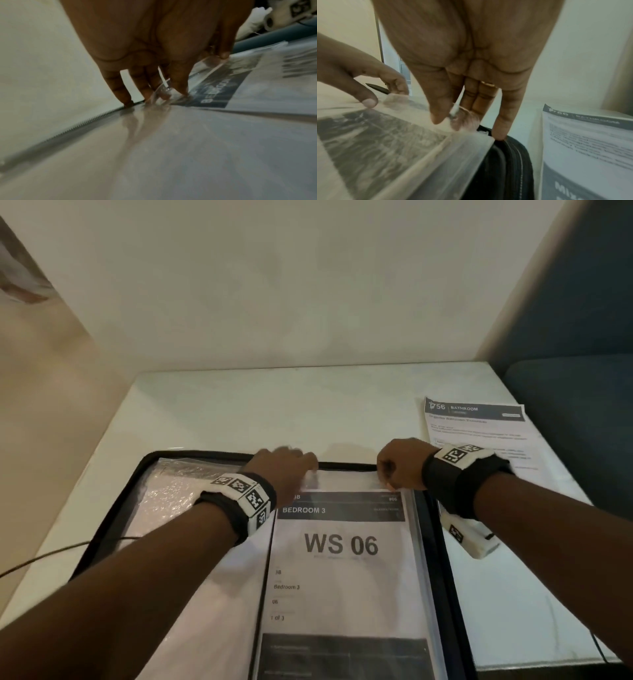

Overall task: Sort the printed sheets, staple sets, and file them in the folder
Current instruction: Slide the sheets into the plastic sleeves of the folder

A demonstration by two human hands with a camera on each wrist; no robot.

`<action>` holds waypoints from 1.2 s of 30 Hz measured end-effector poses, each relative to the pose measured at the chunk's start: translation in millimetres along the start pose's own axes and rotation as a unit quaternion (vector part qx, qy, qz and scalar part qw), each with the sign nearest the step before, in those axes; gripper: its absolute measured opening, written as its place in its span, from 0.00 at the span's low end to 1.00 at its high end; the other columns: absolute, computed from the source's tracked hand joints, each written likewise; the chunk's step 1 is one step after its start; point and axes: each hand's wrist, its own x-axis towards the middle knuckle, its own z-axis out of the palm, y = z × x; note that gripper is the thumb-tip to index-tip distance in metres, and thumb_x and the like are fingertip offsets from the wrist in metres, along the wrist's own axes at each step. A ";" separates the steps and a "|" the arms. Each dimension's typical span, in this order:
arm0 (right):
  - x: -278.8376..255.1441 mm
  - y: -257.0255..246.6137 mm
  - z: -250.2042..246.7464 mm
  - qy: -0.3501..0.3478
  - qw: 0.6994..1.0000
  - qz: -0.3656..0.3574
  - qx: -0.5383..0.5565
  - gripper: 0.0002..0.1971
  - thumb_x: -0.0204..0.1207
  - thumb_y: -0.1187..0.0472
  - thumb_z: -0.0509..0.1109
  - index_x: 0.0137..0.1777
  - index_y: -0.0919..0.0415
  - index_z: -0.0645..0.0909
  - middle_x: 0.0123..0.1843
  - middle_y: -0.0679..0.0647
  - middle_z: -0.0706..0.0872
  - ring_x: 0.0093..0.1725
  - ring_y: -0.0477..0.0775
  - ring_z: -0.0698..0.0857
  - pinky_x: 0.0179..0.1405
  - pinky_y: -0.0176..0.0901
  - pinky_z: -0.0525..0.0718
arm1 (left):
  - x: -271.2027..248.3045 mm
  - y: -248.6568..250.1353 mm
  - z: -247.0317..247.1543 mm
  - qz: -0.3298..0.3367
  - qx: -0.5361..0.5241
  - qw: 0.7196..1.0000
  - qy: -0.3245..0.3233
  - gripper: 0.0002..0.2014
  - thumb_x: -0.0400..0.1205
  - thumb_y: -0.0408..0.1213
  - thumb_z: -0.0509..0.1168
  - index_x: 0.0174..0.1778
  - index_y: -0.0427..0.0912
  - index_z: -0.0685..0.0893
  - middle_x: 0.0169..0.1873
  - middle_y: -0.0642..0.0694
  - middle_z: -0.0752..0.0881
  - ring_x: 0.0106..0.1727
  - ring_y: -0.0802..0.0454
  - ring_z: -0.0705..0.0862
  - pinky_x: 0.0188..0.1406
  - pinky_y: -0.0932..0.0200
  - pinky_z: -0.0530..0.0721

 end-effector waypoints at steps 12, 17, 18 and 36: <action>-154.8 -54.8 69.6 0.043 0.984 0.046 0.167 0.15 0.69 0.51 0.79 0.55 0.50 0.83 0.53 0.46 0.82 0.56 0.50 0.81 0.59 0.43 0.79 | -173.7 118.9 10.9 -0.010 -0.156 0.987 -0.033 0.24 0.80 0.51 0.65 0.72 0.54 0.71 0.77 0.49 0.70 0.75 0.47 0.72 0.70 0.42 0.76; -208.0 -54.2 127.5 -0.019 0.975 0.146 0.166 0.13 0.64 0.58 0.78 0.46 0.53 0.79 0.47 0.51 0.84 0.49 0.54 0.83 0.47 0.43 0.80 | -219.7 169.5 55.2 0.063 -0.103 0.992 -0.037 0.19 0.79 0.52 0.63 0.65 0.53 0.75 0.71 0.44 0.71 0.71 0.41 0.73 0.65 0.40 0.78; -215.3 -52.1 133.0 -0.015 0.974 0.155 0.165 0.15 0.64 0.60 0.78 0.48 0.54 0.77 0.47 0.52 0.84 0.49 0.56 0.83 0.45 0.43 0.79 | -224.7 177.5 60.9 0.065 -0.097 0.992 -0.043 0.21 0.79 0.52 0.63 0.68 0.55 0.74 0.74 0.43 0.68 0.74 0.39 0.70 0.69 0.38 0.74; -224.5 -44.3 135.2 -0.005 0.941 0.204 0.272 0.09 0.71 0.54 0.73 0.36 0.60 0.83 0.34 0.53 0.86 0.36 0.52 0.86 0.37 0.42 0.84 | -214.4 192.1 71.1 0.049 -0.390 0.920 0.015 0.11 0.84 0.39 0.60 0.60 0.52 0.83 0.53 0.56 0.85 0.53 0.60 0.81 0.58 0.61 0.80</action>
